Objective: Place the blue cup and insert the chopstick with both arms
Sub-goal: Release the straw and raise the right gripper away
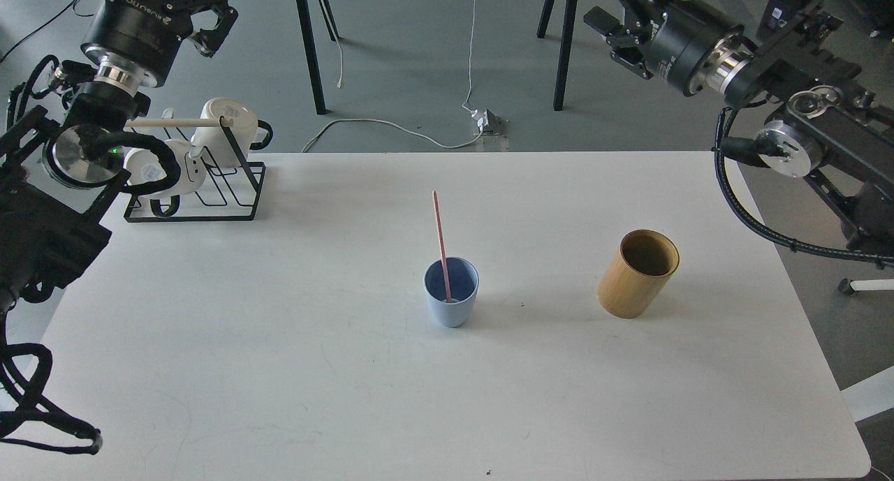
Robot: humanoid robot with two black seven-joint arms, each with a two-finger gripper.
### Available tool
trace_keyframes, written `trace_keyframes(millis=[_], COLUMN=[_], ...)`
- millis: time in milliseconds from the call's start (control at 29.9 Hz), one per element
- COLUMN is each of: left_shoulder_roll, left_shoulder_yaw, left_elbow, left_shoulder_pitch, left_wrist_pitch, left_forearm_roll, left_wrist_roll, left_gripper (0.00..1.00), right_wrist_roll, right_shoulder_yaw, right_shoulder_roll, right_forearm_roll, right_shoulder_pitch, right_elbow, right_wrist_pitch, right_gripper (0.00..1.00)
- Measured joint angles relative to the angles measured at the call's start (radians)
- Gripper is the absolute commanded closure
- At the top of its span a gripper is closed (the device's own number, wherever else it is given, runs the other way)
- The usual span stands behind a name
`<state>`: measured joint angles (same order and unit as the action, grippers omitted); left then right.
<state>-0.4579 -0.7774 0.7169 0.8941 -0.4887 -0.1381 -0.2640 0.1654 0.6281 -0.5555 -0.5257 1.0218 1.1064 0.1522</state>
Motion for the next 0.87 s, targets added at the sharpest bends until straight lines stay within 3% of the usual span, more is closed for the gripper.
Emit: trace_keyframes(millis=[167, 368, 669, 869], left_shoulder_roll=[0.019, 0.021, 0.046, 0.083], left_shoulder_yaw=[0.004, 0.002, 0.0, -0.008], left_elbow=[-0.006, -0.002, -0.057, -0.133], left_shoulder_pitch=[0.0, 0.002, -0.014, -0.016], left_wrist_pitch=[0.0, 0.0, 0.0, 0.0], left_forearm_roll=[0.0, -0.003, -0.006, -0.012], left_wrist_roll=[0.0, -0.003, 0.0, -0.002], left_gripper=[0.01, 0.01, 0.01, 0.01], right_wrist_roll=[-0.001, -0.002, -0.012, -0.032], right_shoulder_yaw=[0.052, 0.087, 0.257, 0.266], right_shoulder_roll=[0.002, 0.061, 0.152, 0.171], right_forearm_roll=[0.291, 0.656, 0.769, 0.768], right_shoulder_pitch=[-0.007, -0.054, -0.139, -0.145], right_elbow=[-0.132, -0.371, -0.442, -0.439], right_wrist_pitch=[0.102, 0.313, 0.336, 0.336], right_gripper=[0.0, 0.0, 0.0, 0.0])
